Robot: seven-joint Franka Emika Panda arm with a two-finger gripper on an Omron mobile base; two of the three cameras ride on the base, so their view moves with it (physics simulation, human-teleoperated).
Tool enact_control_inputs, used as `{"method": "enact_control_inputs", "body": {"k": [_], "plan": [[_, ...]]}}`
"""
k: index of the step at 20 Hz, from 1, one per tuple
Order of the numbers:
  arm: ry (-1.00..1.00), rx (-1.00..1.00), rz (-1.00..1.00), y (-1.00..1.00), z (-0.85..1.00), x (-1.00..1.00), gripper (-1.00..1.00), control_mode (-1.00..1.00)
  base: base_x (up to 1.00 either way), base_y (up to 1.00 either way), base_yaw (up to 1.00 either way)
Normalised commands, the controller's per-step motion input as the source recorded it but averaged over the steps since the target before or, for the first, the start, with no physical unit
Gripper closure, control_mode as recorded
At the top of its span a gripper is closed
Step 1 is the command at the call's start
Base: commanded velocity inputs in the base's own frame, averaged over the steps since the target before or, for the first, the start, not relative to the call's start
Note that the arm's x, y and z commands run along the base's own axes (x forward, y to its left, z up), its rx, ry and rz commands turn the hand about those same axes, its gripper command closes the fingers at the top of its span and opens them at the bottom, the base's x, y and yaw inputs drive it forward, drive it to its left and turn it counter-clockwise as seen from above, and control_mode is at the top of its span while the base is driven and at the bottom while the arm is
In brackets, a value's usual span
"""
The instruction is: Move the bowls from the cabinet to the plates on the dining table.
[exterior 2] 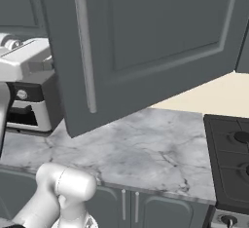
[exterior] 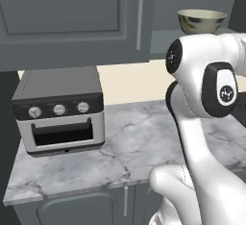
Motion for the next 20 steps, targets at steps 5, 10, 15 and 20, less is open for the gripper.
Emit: {"method": "enact_control_inputs", "body": {"k": [5, 10, 15, 20], "plan": [[0.02, 0.08, 0.00, -0.84, 0.00, 0.01, -1.00, -1.00, 0.00, 0.00, 0.00], [0.00, 0.05, -0.03, -0.82, 0.00, 0.08, -1.00, -1.00, 0.00, 0.00, 0.00], [0.00, 0.01, -0.05, -0.78, -0.08, 0.11, -1.00, -1.00, 0.00, 0.00, 0.00], [0.00, 0.00, -0.01, -0.65, -0.23, 0.30, -1.00, -1.00, 0.00, 0.00, 0.00]]}}
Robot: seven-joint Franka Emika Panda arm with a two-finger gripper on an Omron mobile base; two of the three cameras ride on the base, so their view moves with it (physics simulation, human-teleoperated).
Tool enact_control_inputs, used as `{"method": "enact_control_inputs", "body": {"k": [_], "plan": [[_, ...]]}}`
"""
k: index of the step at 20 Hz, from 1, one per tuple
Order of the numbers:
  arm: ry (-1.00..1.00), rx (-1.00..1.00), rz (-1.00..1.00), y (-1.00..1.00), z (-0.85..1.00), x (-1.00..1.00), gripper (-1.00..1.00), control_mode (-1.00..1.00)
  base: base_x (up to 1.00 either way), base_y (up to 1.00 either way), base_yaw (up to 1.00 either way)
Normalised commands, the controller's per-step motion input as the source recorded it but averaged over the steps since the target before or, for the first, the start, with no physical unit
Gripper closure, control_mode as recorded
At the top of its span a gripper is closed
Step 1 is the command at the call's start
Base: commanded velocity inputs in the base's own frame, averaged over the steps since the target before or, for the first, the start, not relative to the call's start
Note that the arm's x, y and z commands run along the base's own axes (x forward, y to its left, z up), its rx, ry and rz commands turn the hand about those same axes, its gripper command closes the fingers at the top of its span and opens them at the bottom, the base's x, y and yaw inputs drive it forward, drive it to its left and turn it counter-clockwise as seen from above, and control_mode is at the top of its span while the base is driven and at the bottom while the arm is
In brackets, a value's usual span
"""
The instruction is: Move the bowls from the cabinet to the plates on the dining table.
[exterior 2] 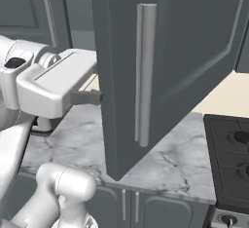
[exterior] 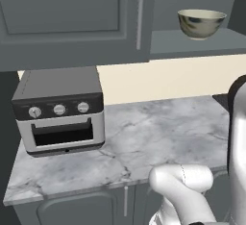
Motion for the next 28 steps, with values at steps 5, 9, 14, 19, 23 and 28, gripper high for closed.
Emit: {"method": "enact_control_inputs", "body": {"k": [5, 9, 14, 19, 23, 28], "plan": [[0.00, 0.00, -0.01, -0.60, -0.23, 0.38, -1.00, -1.00, 0.00, 0.00, 0.00], [0.00, 0.00, -0.01, -0.63, -0.23, 0.46, -1.00, -1.00, 0.00, 0.00, 0.00], [0.00, 0.00, 0.00, -0.63, -0.25, 0.56, -1.00, -1.00, 0.00, 0.00, 0.00], [0.00, 0.00, 0.00, -0.58, -0.27, 0.59, -1.00, -1.00, 0.00, 0.00, 0.00], [0.00, 0.00, 0.00, -0.55, -0.27, 0.62, -1.00, -1.00, 0.00, 0.00, 0.00], [0.00, 0.00, 0.00, -0.34, -0.26, 0.60, -1.00, -1.00, 0.00, 0.00, 0.00]]}}
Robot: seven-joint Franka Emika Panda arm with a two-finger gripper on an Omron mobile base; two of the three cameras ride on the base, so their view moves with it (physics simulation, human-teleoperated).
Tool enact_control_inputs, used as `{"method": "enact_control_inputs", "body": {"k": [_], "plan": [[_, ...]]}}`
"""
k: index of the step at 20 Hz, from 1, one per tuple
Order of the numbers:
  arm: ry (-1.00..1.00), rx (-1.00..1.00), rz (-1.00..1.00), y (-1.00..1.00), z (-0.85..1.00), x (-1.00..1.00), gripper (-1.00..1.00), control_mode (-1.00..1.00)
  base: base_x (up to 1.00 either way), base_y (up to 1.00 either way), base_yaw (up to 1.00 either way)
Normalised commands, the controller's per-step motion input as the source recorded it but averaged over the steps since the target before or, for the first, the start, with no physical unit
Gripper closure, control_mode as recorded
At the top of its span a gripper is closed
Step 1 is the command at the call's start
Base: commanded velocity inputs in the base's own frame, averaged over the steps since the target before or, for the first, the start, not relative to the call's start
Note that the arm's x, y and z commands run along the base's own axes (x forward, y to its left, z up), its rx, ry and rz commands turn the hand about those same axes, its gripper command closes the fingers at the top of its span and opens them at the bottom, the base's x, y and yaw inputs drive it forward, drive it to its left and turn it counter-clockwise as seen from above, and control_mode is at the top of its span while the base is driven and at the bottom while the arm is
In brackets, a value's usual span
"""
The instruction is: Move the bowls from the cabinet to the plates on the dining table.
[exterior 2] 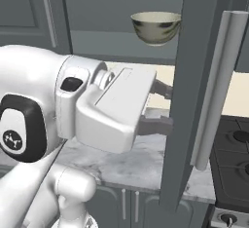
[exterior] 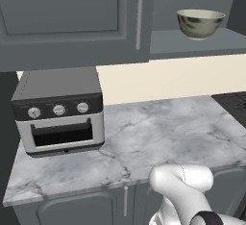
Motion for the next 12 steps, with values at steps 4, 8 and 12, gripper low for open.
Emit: {"method": "enact_control_inputs", "body": {"k": [4, 8, 12], "plan": [[0.00, 0.00, 0.00, 0.10, -0.12, 0.34, -1.00, -1.00, 0.00, 0.00, 0.00], [0.00, 0.00, 0.00, 0.41, 0.00, 0.05, -1.00, -1.00, 0.00, 0.00, 0.00], [0.00, 0.00, 0.00, 0.56, 0.00, 0.00, -1.00, -1.00, 0.00, 0.00, 0.00]]}}
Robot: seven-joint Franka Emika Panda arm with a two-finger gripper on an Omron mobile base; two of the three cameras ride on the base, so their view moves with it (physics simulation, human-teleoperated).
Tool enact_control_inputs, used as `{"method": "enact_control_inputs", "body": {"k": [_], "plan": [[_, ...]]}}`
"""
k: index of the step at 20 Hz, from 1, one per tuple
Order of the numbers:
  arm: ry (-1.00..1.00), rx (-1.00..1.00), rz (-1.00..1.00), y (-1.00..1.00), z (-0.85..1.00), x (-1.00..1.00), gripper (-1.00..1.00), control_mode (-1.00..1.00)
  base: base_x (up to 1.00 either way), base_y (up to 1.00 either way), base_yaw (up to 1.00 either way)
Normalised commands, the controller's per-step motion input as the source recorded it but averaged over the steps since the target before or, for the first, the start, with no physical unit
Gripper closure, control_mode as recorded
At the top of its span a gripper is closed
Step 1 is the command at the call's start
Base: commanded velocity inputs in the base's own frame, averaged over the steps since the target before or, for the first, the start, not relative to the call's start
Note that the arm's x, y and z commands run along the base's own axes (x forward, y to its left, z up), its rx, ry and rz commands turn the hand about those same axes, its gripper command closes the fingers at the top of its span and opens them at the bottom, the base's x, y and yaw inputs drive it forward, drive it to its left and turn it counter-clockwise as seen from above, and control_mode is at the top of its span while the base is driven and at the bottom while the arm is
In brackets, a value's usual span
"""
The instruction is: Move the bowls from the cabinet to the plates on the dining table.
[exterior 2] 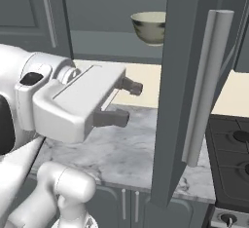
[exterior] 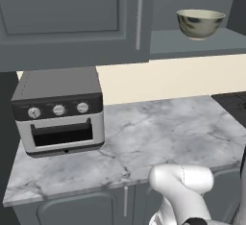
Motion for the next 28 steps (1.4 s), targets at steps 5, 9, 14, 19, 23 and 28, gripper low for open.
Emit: {"method": "enact_control_inputs", "body": {"k": [5, 9, 14, 19, 23, 28], "plan": [[0.00, 0.00, 0.00, 0.55, 0.00, -0.12, -1.00, -1.00, 0.00, 0.00, 0.00], [0.00, 0.00, 0.02, 0.57, 0.00, -0.16, -1.00, -1.00, 0.00, 0.00, 0.00], [0.00, 0.00, 0.05, 0.58, 0.00, -0.16, -1.00, -1.00, 0.00, 0.00, 0.00], [0.00, 0.00, 0.08, 0.60, 0.00, -0.09, -1.00, -1.00, 0.00, 0.00, 0.00], [0.00, 0.00, 0.12, 0.54, 0.00, -0.06, -1.00, -1.00, 0.00, 0.00, 0.00], [0.00, 0.00, 0.21, 0.34, 0.01, -0.11, -1.00, -1.00, 0.00, 0.00, 0.00]]}}
